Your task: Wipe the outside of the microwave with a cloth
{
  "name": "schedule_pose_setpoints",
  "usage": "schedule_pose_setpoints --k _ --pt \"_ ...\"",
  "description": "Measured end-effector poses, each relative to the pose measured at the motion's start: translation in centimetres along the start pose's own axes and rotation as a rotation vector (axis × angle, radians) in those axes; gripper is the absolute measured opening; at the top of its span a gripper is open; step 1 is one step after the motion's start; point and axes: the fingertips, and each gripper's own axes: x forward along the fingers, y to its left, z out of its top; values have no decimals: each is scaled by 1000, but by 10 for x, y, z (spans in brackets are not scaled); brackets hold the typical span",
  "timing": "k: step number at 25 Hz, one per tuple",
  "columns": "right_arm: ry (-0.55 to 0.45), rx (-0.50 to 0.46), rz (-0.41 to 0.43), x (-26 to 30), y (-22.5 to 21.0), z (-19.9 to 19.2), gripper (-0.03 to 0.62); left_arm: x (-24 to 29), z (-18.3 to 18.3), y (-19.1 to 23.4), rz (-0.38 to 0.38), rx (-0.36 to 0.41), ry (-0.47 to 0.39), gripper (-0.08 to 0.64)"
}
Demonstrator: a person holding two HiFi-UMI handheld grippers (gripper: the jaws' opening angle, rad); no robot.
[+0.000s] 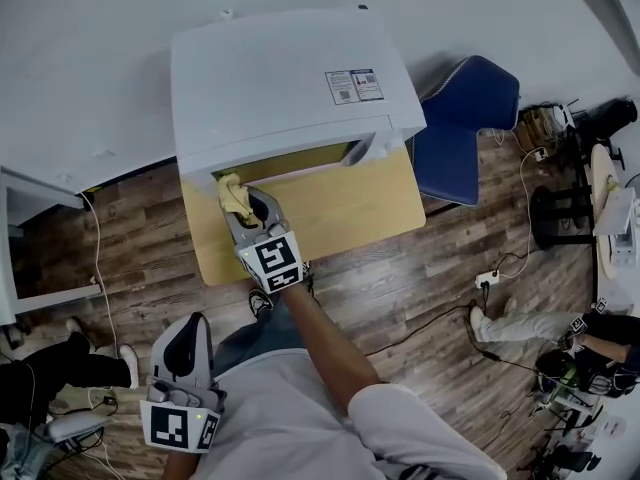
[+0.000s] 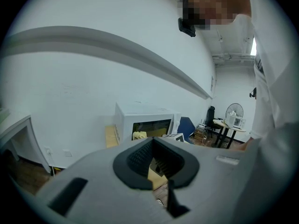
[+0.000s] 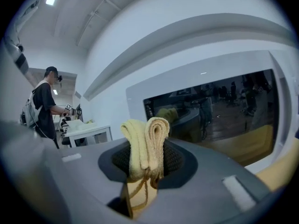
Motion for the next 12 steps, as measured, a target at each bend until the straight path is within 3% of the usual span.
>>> schedule_pose_setpoints --k 7,10,12 --pt "-1 47 6 13 24 -4 114 -7 -4 2 24 -23 2 -5" --pt "53 -16 107 32 64 -14 114 -3 -9 3 31 -28 11 -5" --pt "56 19 124 38 76 -14 115 -2 -4 -2 35 0 1 -5"
